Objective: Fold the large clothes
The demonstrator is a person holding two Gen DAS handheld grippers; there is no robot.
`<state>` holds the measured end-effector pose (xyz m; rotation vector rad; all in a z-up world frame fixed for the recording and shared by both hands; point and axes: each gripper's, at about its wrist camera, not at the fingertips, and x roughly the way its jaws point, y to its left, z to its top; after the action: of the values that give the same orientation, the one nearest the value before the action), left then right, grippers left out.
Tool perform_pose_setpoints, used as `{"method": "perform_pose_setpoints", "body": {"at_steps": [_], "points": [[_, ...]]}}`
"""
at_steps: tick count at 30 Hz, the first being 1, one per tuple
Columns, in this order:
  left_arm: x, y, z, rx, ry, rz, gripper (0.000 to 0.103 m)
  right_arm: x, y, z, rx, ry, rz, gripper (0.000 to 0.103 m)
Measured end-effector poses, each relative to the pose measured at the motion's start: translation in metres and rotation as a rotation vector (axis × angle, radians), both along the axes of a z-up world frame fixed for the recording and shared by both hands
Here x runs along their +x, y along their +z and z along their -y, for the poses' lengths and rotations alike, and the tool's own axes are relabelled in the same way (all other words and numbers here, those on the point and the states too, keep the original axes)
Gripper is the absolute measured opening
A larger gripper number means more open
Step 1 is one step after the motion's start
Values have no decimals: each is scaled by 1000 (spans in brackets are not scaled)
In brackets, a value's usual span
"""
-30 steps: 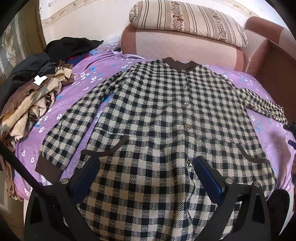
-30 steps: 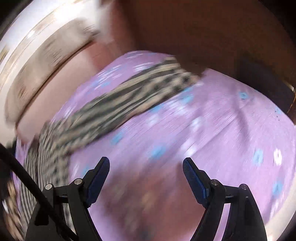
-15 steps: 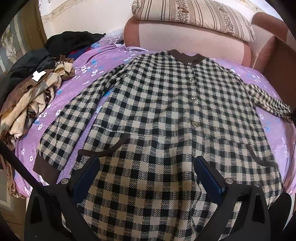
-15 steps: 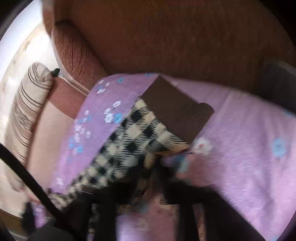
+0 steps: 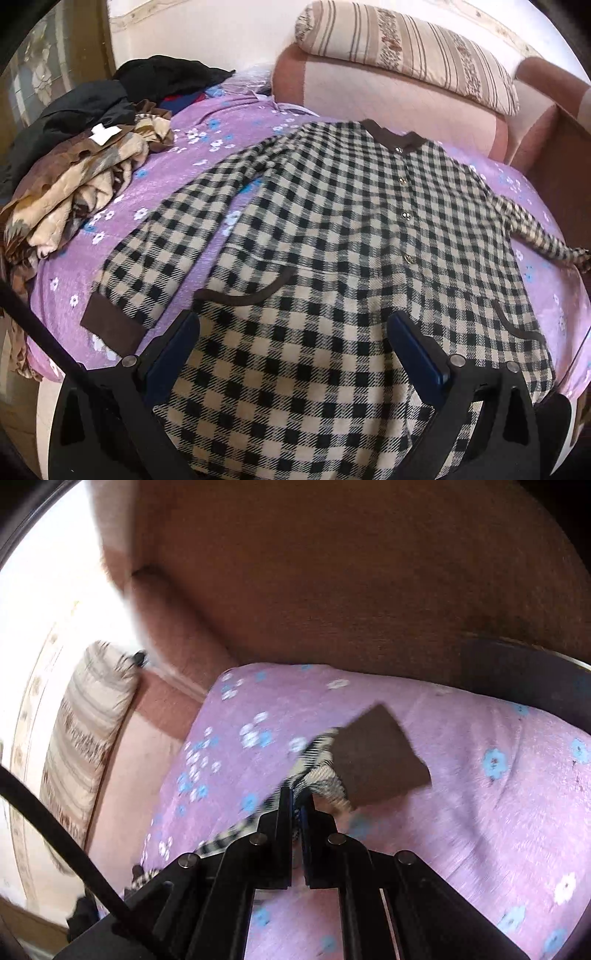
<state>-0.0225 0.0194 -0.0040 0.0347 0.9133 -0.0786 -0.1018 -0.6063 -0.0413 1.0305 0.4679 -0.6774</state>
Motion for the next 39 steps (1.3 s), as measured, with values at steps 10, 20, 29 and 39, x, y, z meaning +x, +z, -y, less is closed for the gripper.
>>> {"method": "perform_pose_setpoints", "body": {"at_steps": [10, 20, 29, 39], "points": [[17, -5, -26, -25, 34, 69, 101, 117, 81, -163, -313, 432, -88, 4], [75, 0, -117, -109, 222, 198, 101, 248, 49, -396, -418, 861, -167, 4], [91, -14, -187, -204, 381, 175, 101, 323, -29, -560, -694, 1079, -388, 5], [98, -10, -181, -193, 360, 186, 101, 322, -54, -628, -1023, 1256, -475, 35]]}}
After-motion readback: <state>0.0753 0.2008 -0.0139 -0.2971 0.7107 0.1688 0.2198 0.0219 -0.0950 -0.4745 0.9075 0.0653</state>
